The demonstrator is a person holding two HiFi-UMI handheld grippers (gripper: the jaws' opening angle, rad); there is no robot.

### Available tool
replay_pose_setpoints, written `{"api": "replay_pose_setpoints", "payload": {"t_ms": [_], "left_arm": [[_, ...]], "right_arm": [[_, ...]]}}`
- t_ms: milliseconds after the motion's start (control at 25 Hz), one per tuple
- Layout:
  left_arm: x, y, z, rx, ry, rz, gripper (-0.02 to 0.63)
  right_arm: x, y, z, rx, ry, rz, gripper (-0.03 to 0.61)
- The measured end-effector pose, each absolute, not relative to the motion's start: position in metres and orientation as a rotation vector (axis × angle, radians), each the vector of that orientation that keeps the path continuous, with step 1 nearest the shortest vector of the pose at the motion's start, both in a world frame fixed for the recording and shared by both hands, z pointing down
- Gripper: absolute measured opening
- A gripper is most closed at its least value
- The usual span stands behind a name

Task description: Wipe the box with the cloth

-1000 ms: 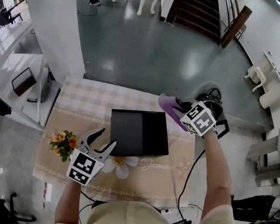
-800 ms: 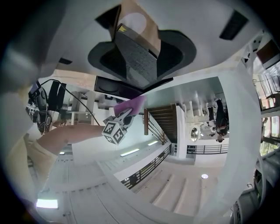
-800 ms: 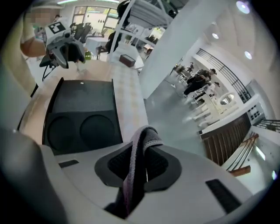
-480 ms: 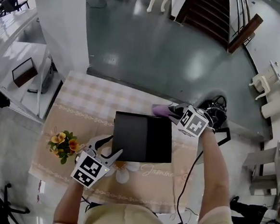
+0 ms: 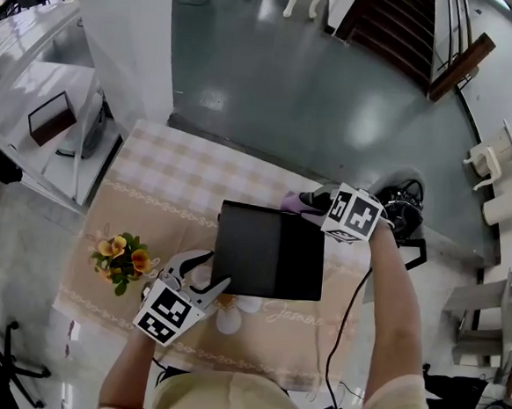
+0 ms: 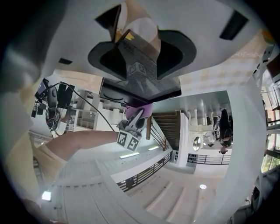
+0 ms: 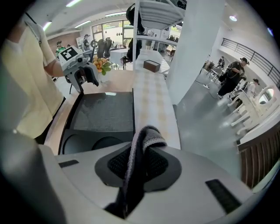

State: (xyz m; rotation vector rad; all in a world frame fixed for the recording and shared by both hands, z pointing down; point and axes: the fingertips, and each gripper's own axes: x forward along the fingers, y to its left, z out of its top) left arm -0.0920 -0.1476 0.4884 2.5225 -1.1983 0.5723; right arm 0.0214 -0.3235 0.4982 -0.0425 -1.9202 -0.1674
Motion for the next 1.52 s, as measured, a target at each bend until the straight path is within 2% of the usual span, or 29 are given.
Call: {"api": "replay_pose_setpoints", "payload": {"t_ms": [920,1520], "left_arm": [[-0.115,-0.112,0.497,2.405,-1.315,0.488,0.233],[-0.128,-0.097,0.497,2.355,-1.384,0.454,0.233]], "right_arm": [[-0.098,-0.288,0.507,-0.212,-2.021,-0.300,0.072],[-0.141,-0.269,0.503,-0.233,-2.044,-0.376,0.072]]}}
